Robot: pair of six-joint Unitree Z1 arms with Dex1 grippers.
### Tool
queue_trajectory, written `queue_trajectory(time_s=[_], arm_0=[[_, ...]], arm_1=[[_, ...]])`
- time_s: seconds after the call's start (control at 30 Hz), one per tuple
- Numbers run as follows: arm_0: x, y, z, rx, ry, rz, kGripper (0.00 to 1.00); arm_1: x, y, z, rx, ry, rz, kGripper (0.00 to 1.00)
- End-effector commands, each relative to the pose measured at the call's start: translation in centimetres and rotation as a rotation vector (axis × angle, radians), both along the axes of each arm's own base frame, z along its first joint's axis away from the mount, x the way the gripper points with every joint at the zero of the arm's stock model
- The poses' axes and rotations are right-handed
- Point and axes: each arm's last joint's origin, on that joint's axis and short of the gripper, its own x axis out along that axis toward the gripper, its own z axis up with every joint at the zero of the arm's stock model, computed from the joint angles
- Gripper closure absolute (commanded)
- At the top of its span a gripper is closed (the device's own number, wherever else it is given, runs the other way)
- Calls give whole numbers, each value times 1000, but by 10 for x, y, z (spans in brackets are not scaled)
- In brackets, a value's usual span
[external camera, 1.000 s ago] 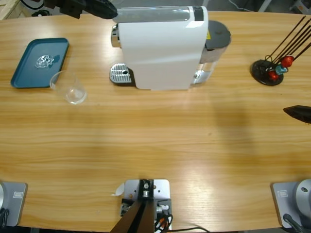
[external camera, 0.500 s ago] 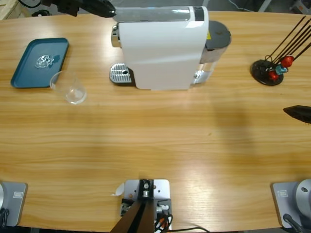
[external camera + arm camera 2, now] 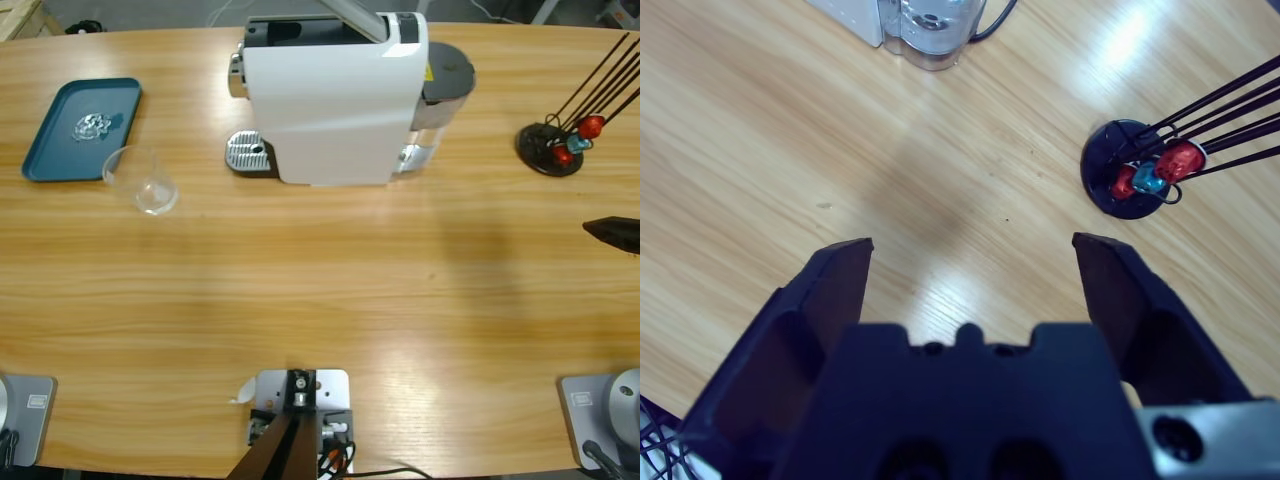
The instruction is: Pour coffee
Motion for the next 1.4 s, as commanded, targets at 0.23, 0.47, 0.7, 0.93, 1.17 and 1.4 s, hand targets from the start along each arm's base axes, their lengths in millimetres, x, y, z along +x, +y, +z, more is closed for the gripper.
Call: queue_trajectory(time_s=[0.23,0.47,0.7,0.93,1.17,1.4], arm_0=[[-40,-43,35,20,-707,-354,78],[-77,-15,8,357,-746,-247,87],[-138,34,-39,760,-674,-175,87],[-151,40,-46,759,-670,-197,87],[-140,31,-56,808,-641,-202,9],[-134,34,-58,821,-626,-183,9]], arm_1=[[4,-1,-7,-40,-27,-40,0],[13,-30,-1,67,-196,-377,0],[50,-47,-39,116,-194,-636,120],[78,-41,-72,127,-186,-648,239],[104,-41,-95,143,-158,-673,239],[118,-44,-108,137,-120,-693,278]])
